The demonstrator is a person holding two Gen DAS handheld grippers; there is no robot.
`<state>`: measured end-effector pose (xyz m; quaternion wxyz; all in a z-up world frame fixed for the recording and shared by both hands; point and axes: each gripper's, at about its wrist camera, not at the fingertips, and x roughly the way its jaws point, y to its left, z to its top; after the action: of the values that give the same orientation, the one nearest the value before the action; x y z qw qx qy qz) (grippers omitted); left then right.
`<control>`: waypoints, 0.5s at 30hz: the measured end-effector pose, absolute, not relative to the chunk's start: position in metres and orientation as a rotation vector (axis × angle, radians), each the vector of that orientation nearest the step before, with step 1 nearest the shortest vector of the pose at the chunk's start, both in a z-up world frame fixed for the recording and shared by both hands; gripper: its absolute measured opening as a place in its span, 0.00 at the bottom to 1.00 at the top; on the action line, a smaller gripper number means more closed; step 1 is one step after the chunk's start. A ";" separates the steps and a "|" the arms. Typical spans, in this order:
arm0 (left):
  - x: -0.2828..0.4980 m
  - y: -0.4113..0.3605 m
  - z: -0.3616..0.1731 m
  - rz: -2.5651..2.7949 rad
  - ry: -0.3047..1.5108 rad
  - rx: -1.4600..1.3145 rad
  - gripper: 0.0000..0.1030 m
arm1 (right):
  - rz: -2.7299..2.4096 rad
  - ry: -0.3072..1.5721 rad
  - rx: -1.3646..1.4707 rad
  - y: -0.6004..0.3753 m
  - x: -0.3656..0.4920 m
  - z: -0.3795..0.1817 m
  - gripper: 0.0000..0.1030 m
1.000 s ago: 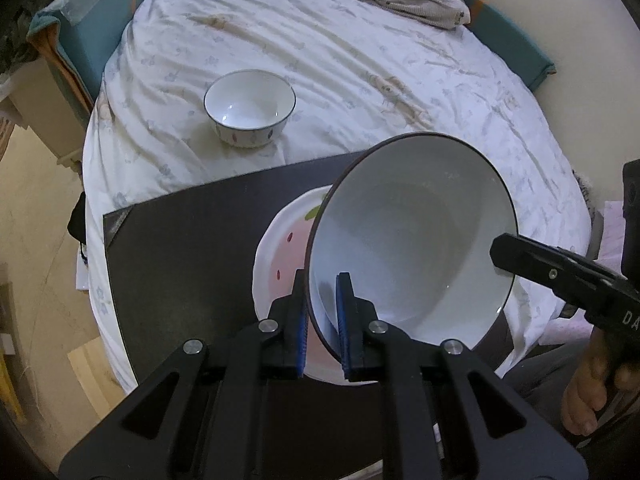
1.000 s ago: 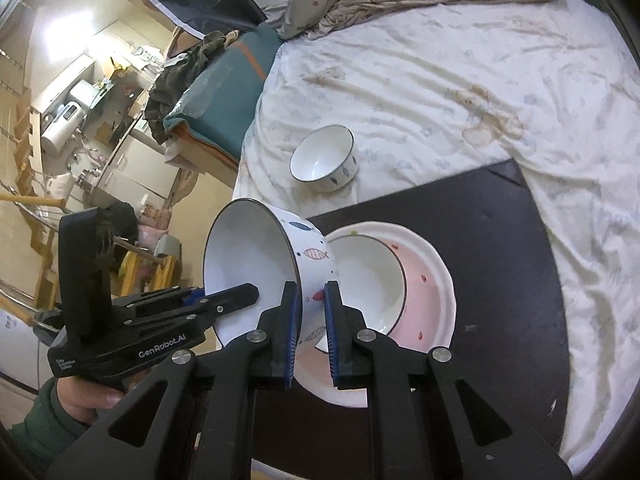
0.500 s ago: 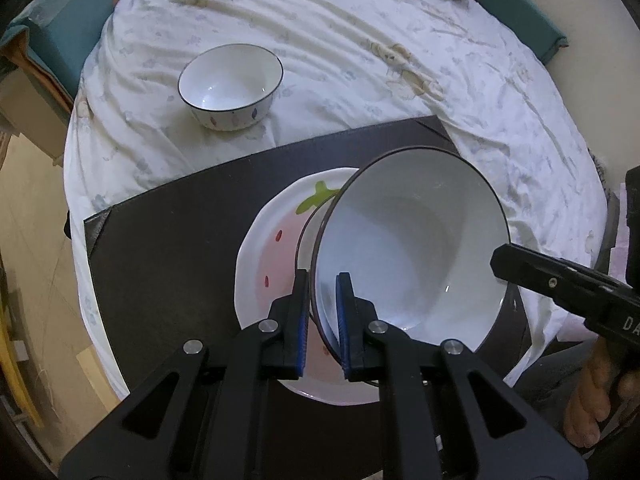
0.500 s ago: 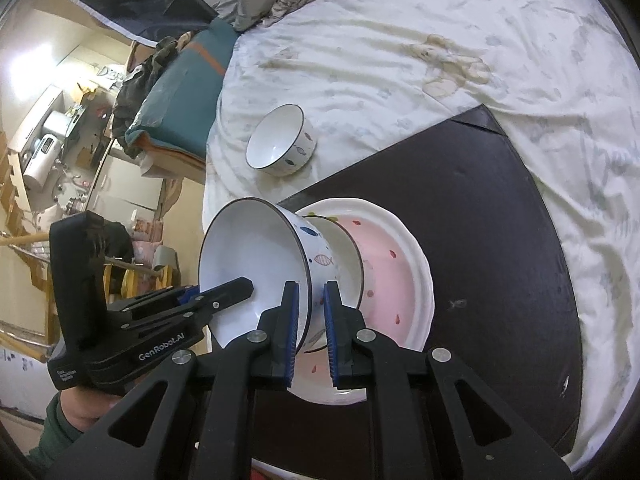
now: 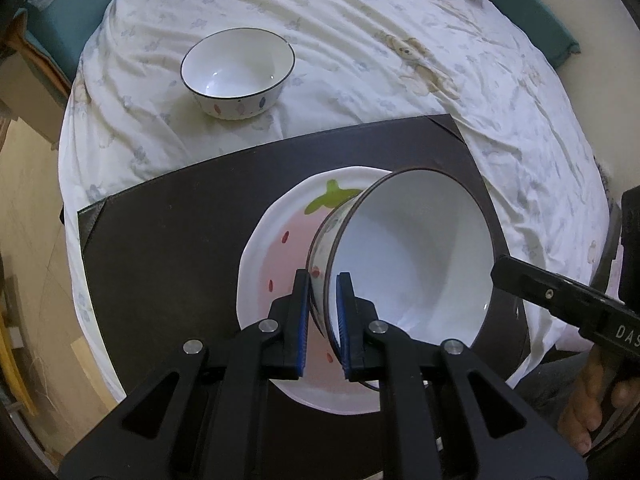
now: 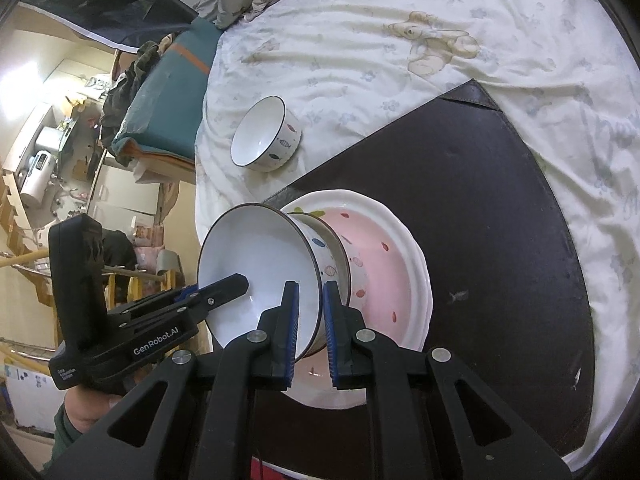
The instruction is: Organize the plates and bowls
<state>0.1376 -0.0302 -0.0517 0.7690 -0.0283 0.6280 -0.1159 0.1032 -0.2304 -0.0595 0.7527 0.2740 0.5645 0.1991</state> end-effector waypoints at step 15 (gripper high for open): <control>0.137 -0.021 -0.030 -0.261 1.251 -0.082 0.12 | 0.441 1.188 0.661 -0.244 0.105 -0.057 0.13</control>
<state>0.1366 -0.0215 -0.0296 0.8019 -0.0383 0.5837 -0.1220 0.1053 -0.2442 -0.0573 0.7553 0.3030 0.5447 0.2024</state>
